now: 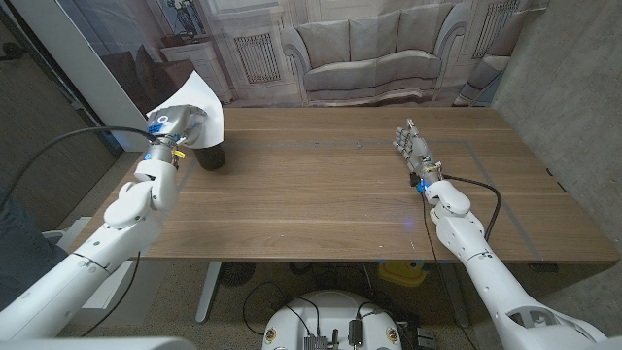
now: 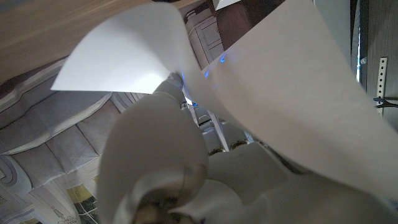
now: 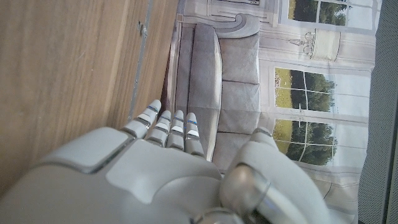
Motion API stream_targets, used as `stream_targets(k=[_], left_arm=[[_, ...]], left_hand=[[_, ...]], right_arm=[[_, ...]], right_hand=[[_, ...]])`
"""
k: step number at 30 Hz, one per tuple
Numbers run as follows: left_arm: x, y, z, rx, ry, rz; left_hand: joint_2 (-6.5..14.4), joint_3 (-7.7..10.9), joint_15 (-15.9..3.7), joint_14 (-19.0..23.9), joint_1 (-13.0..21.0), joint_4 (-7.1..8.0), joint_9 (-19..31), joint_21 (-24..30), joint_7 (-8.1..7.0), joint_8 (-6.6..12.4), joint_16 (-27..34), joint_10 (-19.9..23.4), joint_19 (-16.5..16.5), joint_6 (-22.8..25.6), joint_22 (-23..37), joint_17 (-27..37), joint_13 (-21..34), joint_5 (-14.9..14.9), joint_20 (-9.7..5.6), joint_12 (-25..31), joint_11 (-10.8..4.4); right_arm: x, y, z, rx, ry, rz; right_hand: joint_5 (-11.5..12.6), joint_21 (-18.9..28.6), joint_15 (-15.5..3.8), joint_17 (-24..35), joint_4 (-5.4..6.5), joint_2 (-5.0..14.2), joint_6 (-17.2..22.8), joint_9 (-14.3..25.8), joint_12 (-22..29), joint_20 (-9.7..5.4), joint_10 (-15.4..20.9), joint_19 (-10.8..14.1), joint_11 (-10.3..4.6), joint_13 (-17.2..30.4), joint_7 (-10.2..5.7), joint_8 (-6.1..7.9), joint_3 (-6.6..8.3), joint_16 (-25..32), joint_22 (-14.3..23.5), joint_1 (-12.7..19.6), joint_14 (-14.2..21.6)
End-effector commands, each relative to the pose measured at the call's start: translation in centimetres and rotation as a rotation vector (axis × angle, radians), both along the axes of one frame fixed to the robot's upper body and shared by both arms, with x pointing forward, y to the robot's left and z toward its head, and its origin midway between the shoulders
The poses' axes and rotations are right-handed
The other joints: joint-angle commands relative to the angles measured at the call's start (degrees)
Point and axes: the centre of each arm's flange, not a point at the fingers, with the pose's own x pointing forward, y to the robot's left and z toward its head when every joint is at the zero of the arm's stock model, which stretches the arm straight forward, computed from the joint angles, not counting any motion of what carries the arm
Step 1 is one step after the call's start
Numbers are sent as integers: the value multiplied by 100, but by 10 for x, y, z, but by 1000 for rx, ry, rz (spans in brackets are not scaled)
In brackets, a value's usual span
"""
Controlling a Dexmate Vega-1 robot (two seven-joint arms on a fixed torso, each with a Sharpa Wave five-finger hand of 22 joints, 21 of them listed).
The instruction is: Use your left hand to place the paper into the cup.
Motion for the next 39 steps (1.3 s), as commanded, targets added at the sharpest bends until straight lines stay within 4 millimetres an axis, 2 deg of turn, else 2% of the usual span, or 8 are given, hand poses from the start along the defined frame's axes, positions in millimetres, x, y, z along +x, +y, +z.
stream_targets(k=[1, 19, 34, 39], left_arm=[[10, 12, 6, -4, -6, 15], [28, 5, 6, -7, -14, -25], [44, -1, -10, -32, 16, -53], [45, -2, -10, -36, 24, -48]], left_hand=[[21, 65, -747, 31, -12, 7, 9, -36, -24, 24, 7, 54, -32, 53, 10, 15, 15, -26, -8, -6, -3], [12, 107, -740, 22, -26, 25, 8, -43, -28, 16, -6, 65, -45, 83, 6, 14, 17, -34, -41, -14, -11], [-12, 133, -728, -15, -47, 39, 7, -52, -43, 4, -25, 63, -64, 97, 3, 11, 18, -42, -51, -24, -19], [-19, 157, -743, -141, -48, 40, 8, -97, -85, -19, -70, 25, -187, 62, 3, 10, 19, -44, -7, -43, -10]], right_arm=[[3, 0, -1, 2, 10, -6], [-3, -2, 4, -2, -2, -18], [-3, 2, 7, -16, -8, -14], [-1, 3, 6, -8, -7, -12]], right_hand=[[3, -5, -4, 5, -25, 31, 22, 34, -20, -131, 40, 47, 5, 14, 8, 2, -13, -34, 31, 8, 37], [3, -27, -3, 5, -31, 35, 21, 34, -18, -130, 46, 54, 4, 14, 8, 2, -20, -36, 31, 5, 35], [3, -44, -3, 4, -38, 39, 20, 34, -18, -132, 45, 61, 3, 14, 5, 1, -23, -36, 32, 6, 37], [3, -51, -6, 4, -40, 40, 21, 34, -20, -131, 42, 63, 3, 14, 5, 2, -25, -37, 32, 6, 37]])
